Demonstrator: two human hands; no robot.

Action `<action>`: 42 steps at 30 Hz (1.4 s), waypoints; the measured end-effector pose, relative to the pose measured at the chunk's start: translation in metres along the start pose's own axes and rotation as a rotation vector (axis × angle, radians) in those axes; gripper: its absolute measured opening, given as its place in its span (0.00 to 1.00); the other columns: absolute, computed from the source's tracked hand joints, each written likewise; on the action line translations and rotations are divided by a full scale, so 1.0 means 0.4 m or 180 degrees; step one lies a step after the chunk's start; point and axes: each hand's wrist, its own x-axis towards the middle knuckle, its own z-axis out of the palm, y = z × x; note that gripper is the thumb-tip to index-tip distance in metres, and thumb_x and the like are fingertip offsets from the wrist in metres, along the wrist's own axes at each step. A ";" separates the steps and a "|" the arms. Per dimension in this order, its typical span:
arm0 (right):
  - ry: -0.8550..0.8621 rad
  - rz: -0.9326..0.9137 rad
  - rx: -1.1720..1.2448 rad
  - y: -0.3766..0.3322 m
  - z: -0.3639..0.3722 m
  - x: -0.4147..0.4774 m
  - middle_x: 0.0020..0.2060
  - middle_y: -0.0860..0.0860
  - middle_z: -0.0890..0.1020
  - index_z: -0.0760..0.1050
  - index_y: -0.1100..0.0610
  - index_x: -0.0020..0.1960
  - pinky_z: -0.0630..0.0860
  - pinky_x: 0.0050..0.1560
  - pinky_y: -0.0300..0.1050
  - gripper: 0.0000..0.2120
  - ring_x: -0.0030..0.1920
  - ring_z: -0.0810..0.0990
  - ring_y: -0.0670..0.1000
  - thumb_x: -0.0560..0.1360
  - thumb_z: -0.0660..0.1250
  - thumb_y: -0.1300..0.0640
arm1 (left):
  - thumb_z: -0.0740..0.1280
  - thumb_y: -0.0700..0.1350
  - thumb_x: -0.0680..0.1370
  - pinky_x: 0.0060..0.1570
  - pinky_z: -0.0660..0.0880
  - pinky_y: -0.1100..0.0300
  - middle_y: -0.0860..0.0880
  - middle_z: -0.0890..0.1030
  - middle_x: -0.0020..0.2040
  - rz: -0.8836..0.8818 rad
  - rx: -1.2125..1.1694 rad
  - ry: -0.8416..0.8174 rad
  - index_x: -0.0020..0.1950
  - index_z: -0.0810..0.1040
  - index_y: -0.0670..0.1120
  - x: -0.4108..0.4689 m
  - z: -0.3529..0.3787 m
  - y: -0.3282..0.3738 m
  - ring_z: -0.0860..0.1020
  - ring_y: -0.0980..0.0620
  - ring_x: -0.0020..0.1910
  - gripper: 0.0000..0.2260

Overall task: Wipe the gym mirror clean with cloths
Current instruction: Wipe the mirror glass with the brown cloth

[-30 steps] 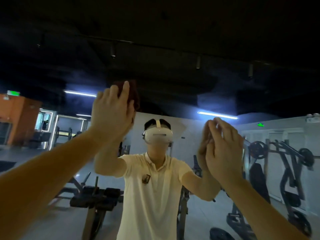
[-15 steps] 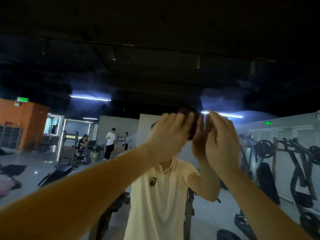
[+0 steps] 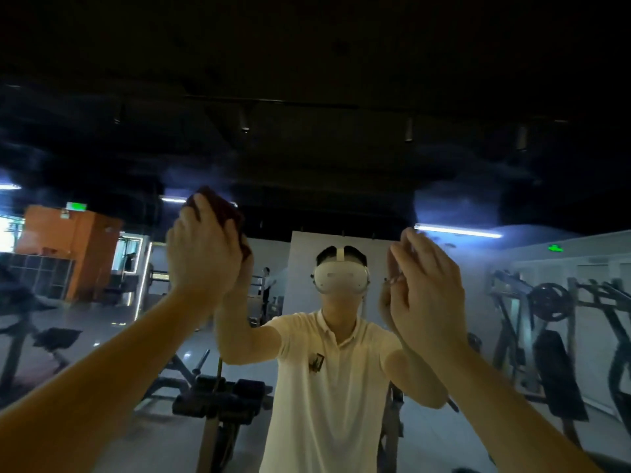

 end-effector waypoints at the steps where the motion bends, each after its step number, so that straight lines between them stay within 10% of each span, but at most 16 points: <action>1: -0.0032 -0.0052 0.0067 0.008 -0.009 -0.005 0.74 0.58 0.72 0.74 0.61 0.73 0.71 0.71 0.64 0.27 0.75 0.70 0.60 0.81 0.51 0.51 | 0.58 0.51 0.85 0.55 0.76 0.39 0.30 0.74 0.62 0.0161 -0.0093 0.0012 0.78 0.61 0.33 -0.012 0.009 0.054 0.77 0.31 0.56 0.28; 7: 0.0088 0.0093 -0.0366 0.199 -0.102 -0.068 0.75 0.61 0.71 0.71 0.64 0.75 0.67 0.73 0.62 0.28 0.75 0.68 0.61 0.81 0.50 0.53 | 0.48 0.57 0.81 0.58 0.73 0.46 0.35 0.73 0.64 0.1028 -0.0265 -0.0021 0.81 0.57 0.37 -0.114 0.056 0.392 0.76 0.40 0.56 0.34; 18: -0.0283 0.0635 -0.0670 0.423 -0.165 -0.143 0.80 0.61 0.61 0.61 0.61 0.81 0.61 0.77 0.68 0.33 0.81 0.58 0.62 0.81 0.48 0.46 | 0.72 0.57 0.76 0.62 0.75 0.45 0.41 0.76 0.61 0.3029 -0.0181 -0.0819 0.78 0.66 0.42 -0.380 0.105 0.717 0.77 0.43 0.56 0.35; 24: -0.0279 0.0500 -0.0844 0.425 -0.157 -0.165 0.82 0.59 0.57 0.57 0.59 0.82 0.55 0.80 0.64 0.29 0.82 0.53 0.60 0.83 0.45 0.51 | 0.56 0.54 0.82 0.53 0.75 0.44 0.36 0.76 0.57 0.1848 0.0214 0.0028 0.78 0.63 0.37 -0.225 0.071 0.405 0.76 0.39 0.49 0.29; 29: -0.0456 0.0155 -0.0866 0.443 -0.153 -0.210 0.82 0.61 0.54 0.52 0.60 0.83 0.56 0.79 0.66 0.30 0.82 0.51 0.61 0.84 0.46 0.50 | 0.50 0.56 0.83 0.59 0.72 0.45 0.35 0.73 0.64 0.0852 -0.0255 0.0050 0.82 0.58 0.39 -0.240 0.100 0.517 0.74 0.39 0.56 0.31; 38: -0.0648 -0.0056 -0.0544 0.493 -0.169 -0.257 0.83 0.57 0.53 0.53 0.58 0.83 0.56 0.79 0.66 0.36 0.83 0.50 0.58 0.80 0.66 0.52 | 0.68 0.52 0.80 0.50 0.77 0.52 0.41 0.79 0.53 0.2751 -0.0136 -0.0208 0.76 0.68 0.36 -0.543 0.154 0.786 0.78 0.46 0.47 0.30; 42: -0.0823 -0.0040 -0.0695 0.480 -0.184 -0.343 0.83 0.59 0.52 0.53 0.61 0.83 0.56 0.79 0.67 0.31 0.83 0.48 0.60 0.84 0.56 0.51 | 0.80 0.57 0.69 0.45 0.80 0.51 0.41 0.77 0.51 0.2852 0.0454 0.0009 0.73 0.72 0.38 -0.479 0.115 0.626 0.79 0.46 0.43 0.40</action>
